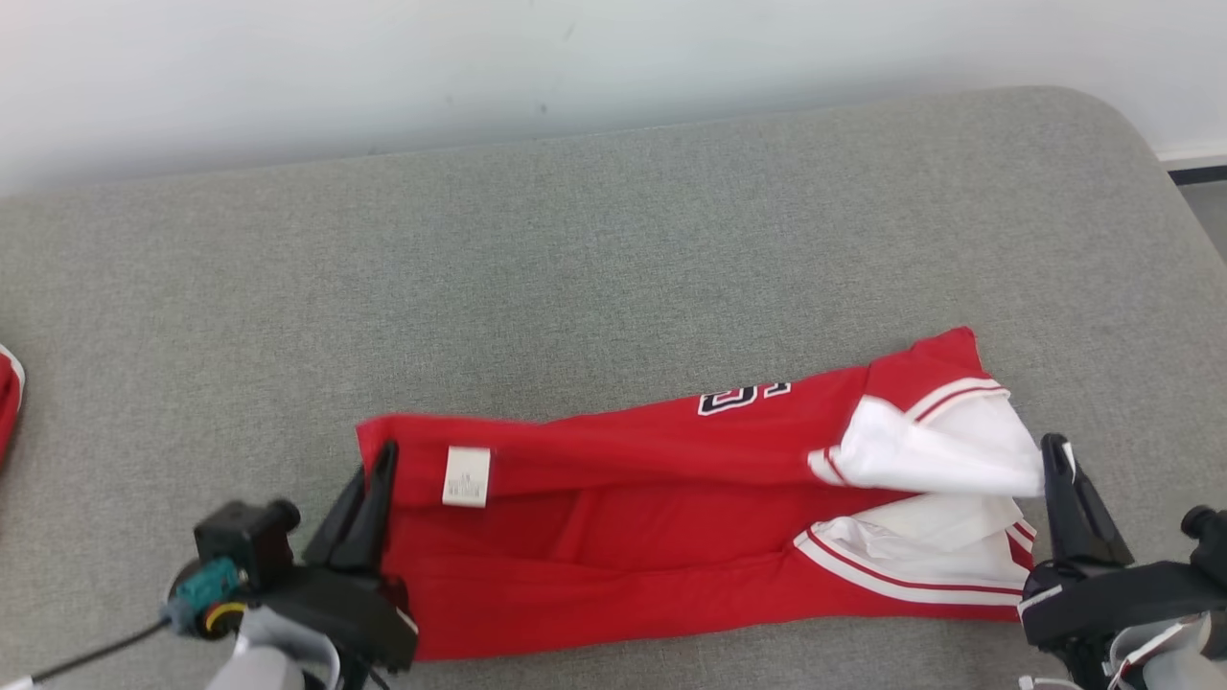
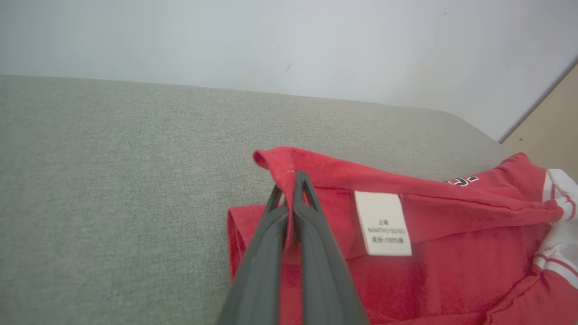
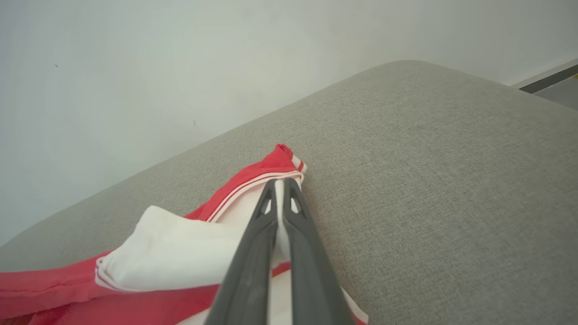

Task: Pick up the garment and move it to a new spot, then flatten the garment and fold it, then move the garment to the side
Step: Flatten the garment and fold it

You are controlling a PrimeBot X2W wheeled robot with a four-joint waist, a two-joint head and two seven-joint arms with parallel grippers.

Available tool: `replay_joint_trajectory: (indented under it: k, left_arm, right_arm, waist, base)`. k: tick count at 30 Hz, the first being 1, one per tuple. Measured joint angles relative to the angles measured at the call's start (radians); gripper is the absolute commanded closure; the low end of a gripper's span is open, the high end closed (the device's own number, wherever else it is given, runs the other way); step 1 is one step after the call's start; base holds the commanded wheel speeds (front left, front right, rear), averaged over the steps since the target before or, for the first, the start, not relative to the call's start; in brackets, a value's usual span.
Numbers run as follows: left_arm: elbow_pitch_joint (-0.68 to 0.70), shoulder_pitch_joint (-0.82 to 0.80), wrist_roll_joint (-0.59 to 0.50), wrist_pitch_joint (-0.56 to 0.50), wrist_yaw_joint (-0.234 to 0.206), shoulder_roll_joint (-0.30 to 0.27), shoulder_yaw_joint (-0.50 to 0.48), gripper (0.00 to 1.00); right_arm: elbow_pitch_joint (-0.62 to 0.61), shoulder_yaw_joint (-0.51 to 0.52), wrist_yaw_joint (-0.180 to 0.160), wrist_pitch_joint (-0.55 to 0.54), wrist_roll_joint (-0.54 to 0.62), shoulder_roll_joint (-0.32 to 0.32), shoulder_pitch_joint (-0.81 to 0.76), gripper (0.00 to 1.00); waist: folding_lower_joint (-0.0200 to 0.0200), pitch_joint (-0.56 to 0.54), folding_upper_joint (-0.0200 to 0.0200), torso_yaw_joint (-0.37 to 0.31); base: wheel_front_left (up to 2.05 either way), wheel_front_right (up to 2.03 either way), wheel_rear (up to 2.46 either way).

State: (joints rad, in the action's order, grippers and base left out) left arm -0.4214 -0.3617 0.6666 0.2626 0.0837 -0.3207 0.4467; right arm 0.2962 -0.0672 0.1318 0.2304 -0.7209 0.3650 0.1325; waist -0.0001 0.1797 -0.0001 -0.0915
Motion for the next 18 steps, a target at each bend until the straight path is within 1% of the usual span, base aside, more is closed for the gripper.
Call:
replay_joint_trajectory:
  k: [7,16,17,18]
  left_arm:
    - [-0.018,0.074,-0.053,0.000,0.022,0.052,-0.039,1.00]
    - [-0.048,0.078,-0.117,0.000,0.040,0.104,-0.113,1.00]
    - [-0.051,0.083,-0.126,0.000,0.040,0.106,-0.122,0.76]
    - [-0.052,0.092,-0.136,0.000,0.040,0.107,-0.130,0.00]
  right_arm:
    - [0.018,0.011,0.000,-0.010,0.028,-0.028,-0.012,1.00]
    - [0.062,0.011,0.000,-0.019,0.050,-0.035,-0.013,1.00]
    - [0.067,0.013,0.000,-0.018,0.054,-0.036,-0.013,0.58]
    - [0.069,0.017,0.000,-0.016,0.054,-0.038,-0.014,0.00]
  waist:
    - [0.0000,-0.004,0.0001,0.004]
    - [0.0000,-0.027,0.0001,0.015]
    - [0.0000,-0.030,0.0001,0.015]
    - [0.0001,-0.033,0.0002,0.014]
  base:
    - [0.00,0.00,0.00]
    - [0.00,0.00,0.00]
    - [0.00,0.00,0.00]
    - [0.00,0.00,0.00]
